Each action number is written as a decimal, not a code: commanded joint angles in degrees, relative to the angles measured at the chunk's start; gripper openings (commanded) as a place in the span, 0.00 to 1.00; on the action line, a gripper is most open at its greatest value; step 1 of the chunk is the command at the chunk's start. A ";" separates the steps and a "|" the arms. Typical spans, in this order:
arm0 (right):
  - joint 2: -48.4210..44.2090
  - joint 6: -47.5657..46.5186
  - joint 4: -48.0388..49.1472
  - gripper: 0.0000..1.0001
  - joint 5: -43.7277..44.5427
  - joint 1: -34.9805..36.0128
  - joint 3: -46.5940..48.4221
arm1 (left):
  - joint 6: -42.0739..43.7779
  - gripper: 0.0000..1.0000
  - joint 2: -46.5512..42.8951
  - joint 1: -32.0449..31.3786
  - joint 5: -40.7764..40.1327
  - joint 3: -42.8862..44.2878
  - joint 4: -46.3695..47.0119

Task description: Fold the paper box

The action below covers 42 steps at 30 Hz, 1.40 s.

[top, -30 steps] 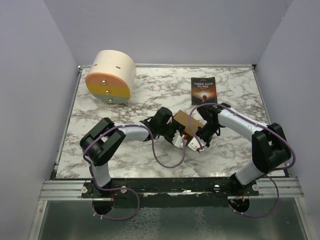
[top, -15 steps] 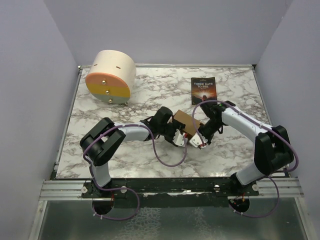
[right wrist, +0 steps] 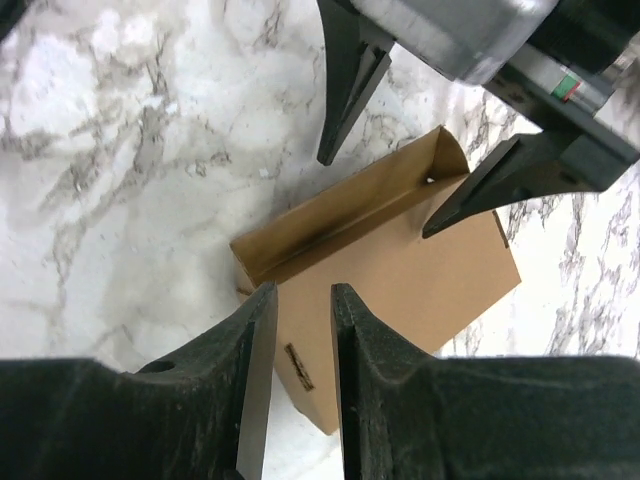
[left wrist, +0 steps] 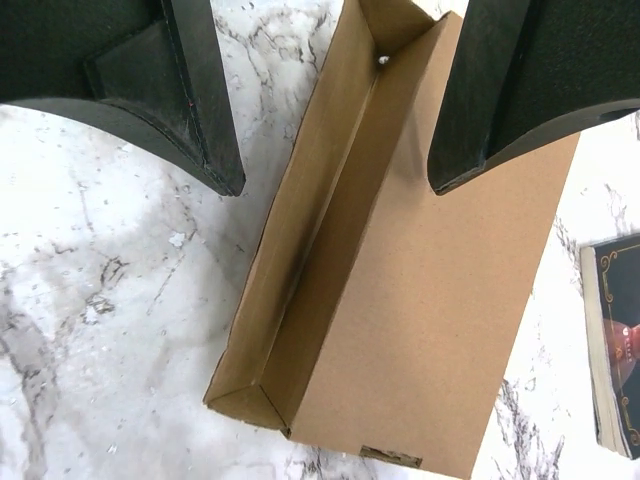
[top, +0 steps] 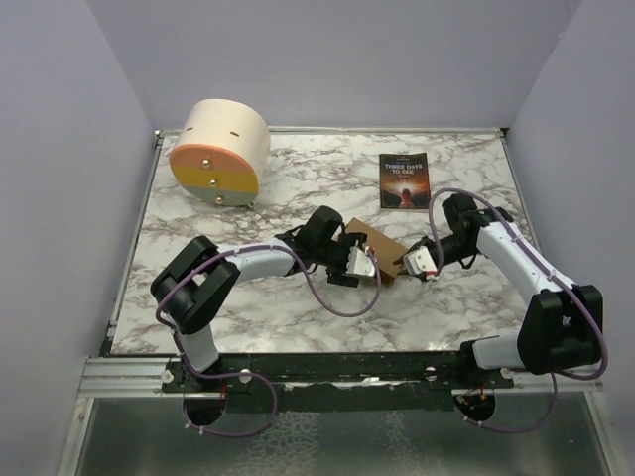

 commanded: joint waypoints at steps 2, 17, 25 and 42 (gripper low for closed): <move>-4.03 2.73 -1.78 0.28 -13.04 -3.63 -5.36 | -5.52 0.78 -6.44 0.02 4.14 -1.12 -2.80; 3.62 99.25 51.00 0.63 -16.10 -5.27 -0.09 | -57.61 0.69 -25.74 8.75 -14.19 -15.44 16.31; 22.09 107.36 50.50 0.67 -9.02 -5.11 13.89 | -101.61 0.64 -30.28 8.99 -23.20 -30.20 24.89; 33.76 110.11 50.66 0.63 -6.77 -2.58 16.66 | -120.48 0.85 -10.34 4.33 -36.37 -21.94 26.38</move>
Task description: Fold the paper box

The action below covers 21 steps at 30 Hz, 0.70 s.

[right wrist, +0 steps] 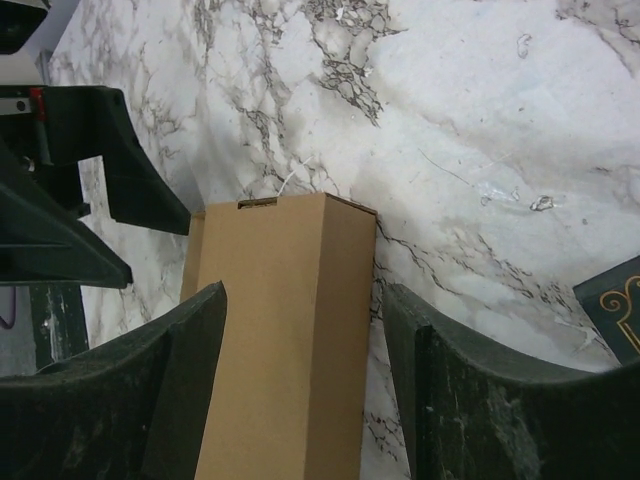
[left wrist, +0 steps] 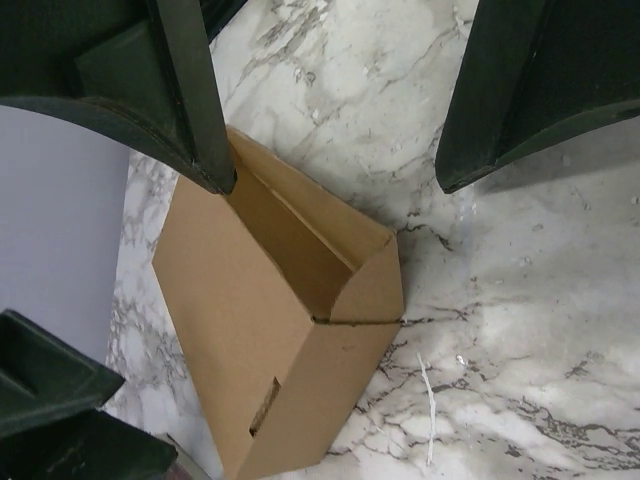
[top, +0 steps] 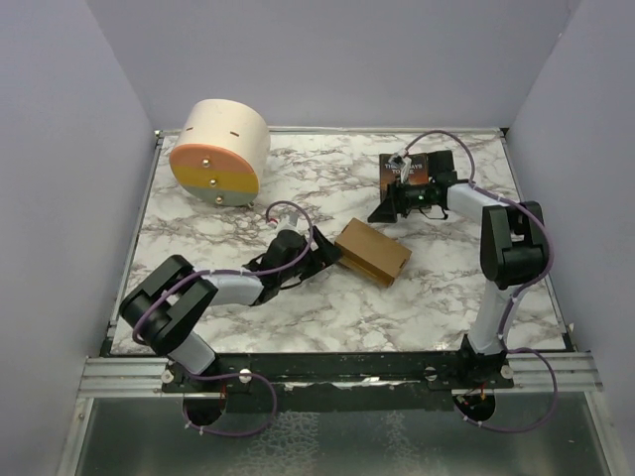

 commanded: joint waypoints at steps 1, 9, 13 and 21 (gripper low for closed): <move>1.65 1.14 1.02 0.63 -0.24 1.34 -0.29 | -4.67 0.85 3.35 0.16 -4.22 3.98 0.56; 3.69 1.62 1.08 0.60 -1.12 1.87 -0.63 | -7.10 0.87 6.77 0.16 -4.21 7.14 1.55; 3.89 1.59 1.24 0.59 -1.44 2.05 -1.29 | -8.49 0.83 8.79 0.16 -4.18 8.56 1.10; 4.65 1.47 1.00 0.51 -1.50 2.50 -1.62 | -8.36 0.74 9.00 0.20 -4.60 9.94 -0.25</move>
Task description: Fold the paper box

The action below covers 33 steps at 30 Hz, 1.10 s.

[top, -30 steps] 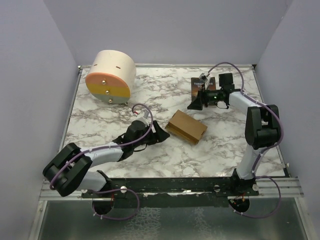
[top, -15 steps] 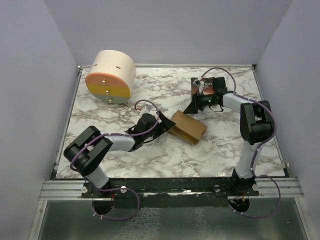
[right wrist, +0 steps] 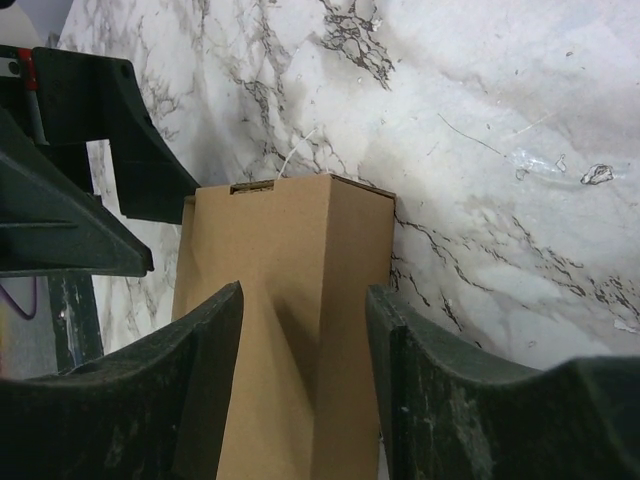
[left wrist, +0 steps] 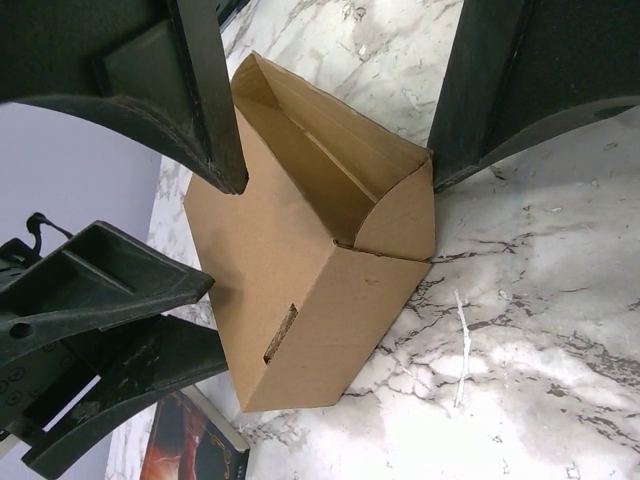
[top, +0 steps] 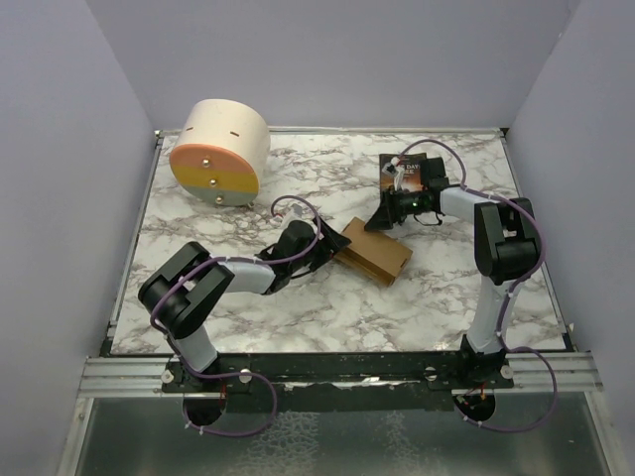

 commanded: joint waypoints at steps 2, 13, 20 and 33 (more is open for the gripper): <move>1.69 -0.24 0.48 0.49 -1.46 0.93 -0.45 | -0.83 0.74 2.00 0.14 -1.79 2.45 -0.81; 1.85 -1.41 -1.34 0.39 -1.84 1.95 -0.37 | -1.02 0.63 3.73 0.12 -1.83 3.53 -2.15; 1.49 -1.67 -1.51 0.37 -1.86 2.33 -0.71 | -1.11 0.52 3.58 0.14 -2.12 3.64 -2.50; 1.68 -1.98 -1.78 0.36 -1.59 3.48 -1.08 | -2.61 0.21 3.58 0.21 -2.13 3.73 -3.12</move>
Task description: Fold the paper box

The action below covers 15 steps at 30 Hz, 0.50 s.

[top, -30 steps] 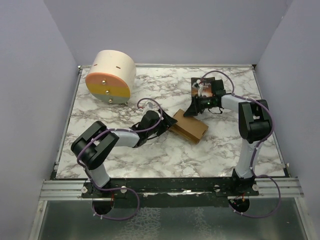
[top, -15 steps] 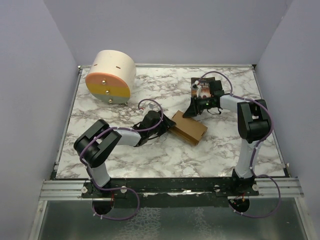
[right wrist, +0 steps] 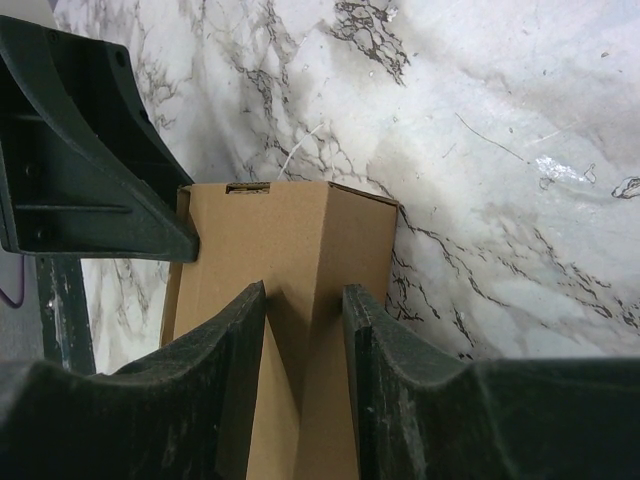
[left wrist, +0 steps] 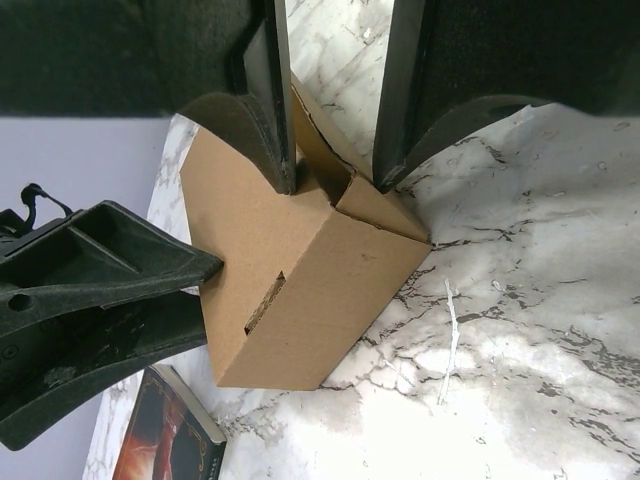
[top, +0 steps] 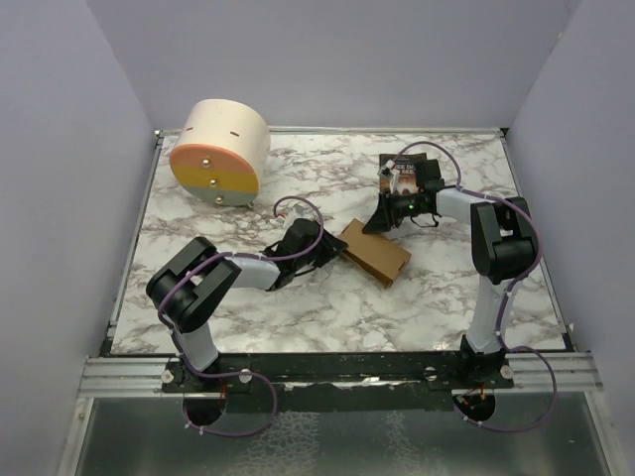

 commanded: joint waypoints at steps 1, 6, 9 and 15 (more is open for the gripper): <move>0.93 -0.34 -1.50 0.36 -1.61 1.95 -1.01 | -0.74 0.21 0.45 0.21 -1.69 1.08 -1.27; 0.40 -0.27 -1.91 0.40 -2.01 1.96 -0.37 | 0.66 0.34 -0.80 0.30 -1.60 0.27 -1.14; -0.71 -0.06 -2.05 0.46 -2.30 1.74 -0.01 | 2.11 0.46 -3.01 0.30 -2.21 -1.49 -1.16; -3.34 0.62 -1.45 0.53 -3.86 -0.21 -0.27 | 4.99 0.71 -9.07 0.42 -2.79 -6.86 -1.44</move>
